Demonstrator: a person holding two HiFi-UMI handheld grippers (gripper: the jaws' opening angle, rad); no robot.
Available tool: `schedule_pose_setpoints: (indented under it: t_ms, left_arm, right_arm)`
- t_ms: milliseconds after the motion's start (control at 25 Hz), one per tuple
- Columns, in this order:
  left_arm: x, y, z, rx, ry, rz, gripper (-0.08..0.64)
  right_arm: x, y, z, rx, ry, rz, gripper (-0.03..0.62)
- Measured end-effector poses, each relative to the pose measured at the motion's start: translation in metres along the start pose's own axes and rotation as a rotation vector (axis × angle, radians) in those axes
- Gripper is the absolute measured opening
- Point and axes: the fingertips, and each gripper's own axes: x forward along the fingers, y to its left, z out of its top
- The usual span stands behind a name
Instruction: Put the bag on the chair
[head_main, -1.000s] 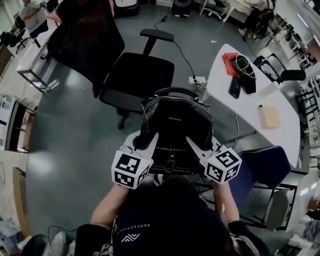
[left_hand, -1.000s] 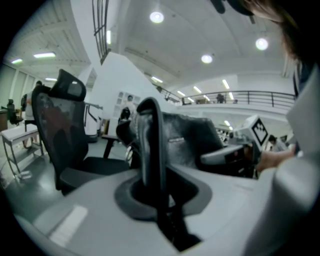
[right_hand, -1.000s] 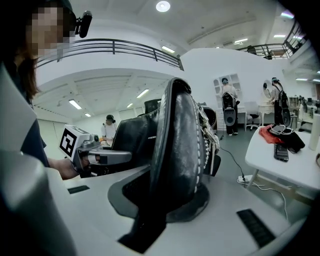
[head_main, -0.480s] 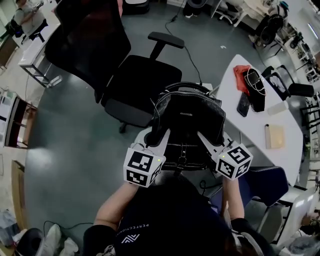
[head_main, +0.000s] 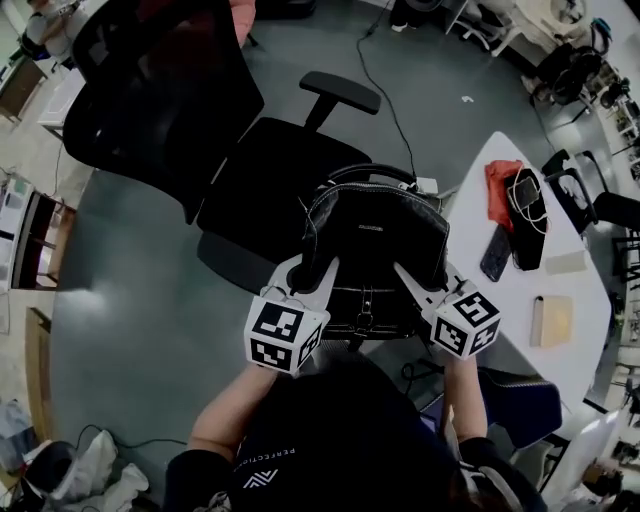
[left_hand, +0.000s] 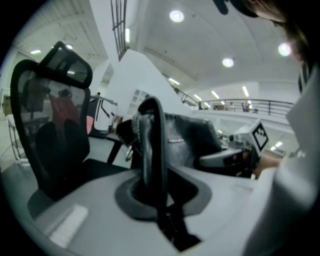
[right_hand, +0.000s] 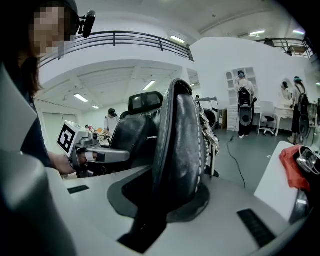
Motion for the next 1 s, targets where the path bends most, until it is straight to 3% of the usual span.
schedule_pose_setpoints:
  t_ms: [440, 1000]
  left_arm:
    - [0.062, 0.065, 0.019, -0.061, 0.025, 0.104, 0.05]
    - [0.118, 0.146, -0.01, -0.116, 0.075, 0.23, 0.052]
  right_arm:
    - [0.078, -0.06, 0.03, -0.022, 0.039, 0.086, 0.074]
    - [0.18, -0.108, 0.014, -0.02, 0.096, 0.188, 0.075]
